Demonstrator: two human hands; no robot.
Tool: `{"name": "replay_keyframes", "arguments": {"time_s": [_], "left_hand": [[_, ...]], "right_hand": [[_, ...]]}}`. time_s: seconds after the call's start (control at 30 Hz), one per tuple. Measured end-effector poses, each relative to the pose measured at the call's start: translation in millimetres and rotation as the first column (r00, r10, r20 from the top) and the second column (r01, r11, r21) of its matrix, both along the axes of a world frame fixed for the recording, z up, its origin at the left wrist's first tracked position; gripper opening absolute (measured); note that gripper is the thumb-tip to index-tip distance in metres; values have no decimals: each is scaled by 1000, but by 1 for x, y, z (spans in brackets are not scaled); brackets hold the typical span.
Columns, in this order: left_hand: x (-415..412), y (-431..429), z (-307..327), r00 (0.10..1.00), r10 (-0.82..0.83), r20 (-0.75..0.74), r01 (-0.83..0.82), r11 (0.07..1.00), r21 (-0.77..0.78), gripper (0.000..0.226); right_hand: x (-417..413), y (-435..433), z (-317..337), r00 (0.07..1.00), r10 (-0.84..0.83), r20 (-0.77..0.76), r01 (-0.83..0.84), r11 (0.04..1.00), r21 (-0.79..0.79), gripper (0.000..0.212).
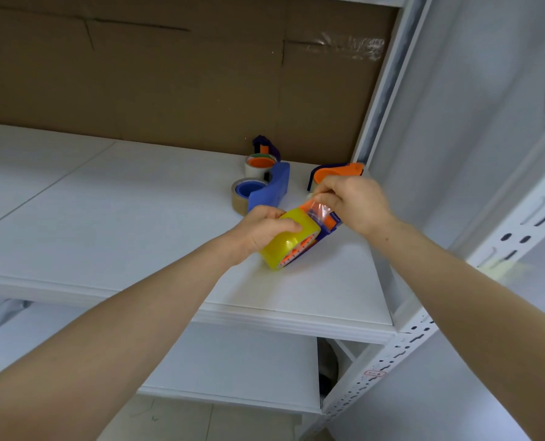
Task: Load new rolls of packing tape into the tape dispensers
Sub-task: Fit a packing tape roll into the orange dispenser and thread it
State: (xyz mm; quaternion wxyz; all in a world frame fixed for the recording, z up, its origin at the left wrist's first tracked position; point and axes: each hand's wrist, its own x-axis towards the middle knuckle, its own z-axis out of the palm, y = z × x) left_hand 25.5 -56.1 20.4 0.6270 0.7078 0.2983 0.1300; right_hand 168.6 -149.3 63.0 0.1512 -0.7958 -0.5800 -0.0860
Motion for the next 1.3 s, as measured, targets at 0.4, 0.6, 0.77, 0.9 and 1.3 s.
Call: {"name": "replay_keyframes", "arguments": {"time_s": [0.4,0.6,0.77,0.9,1.3], "left_hand": [[-1,-2,-3,990,122,72,-125,991,46,18],[5,1,-4,968,248,42,-251,966,57,48],[3,1,1,976,217,21,-218,975,47,48],[-3,2,0,984,177,-31,-175,983,49,29],[-9,0,-1,990,142,-21,-142,990,-7,11]], "right_hand": [[-4,-4,-13,993,-57,-100,68,992,109,20],[-1,-5,-11,949,19,-314,70,960,271,19],[14,1,-3,780,5,-625,180,956,233,11],[13,1,5,531,-39,-846,212,973,88,2],[8,8,0,647,-22,-762,178,976,123,28]]}}
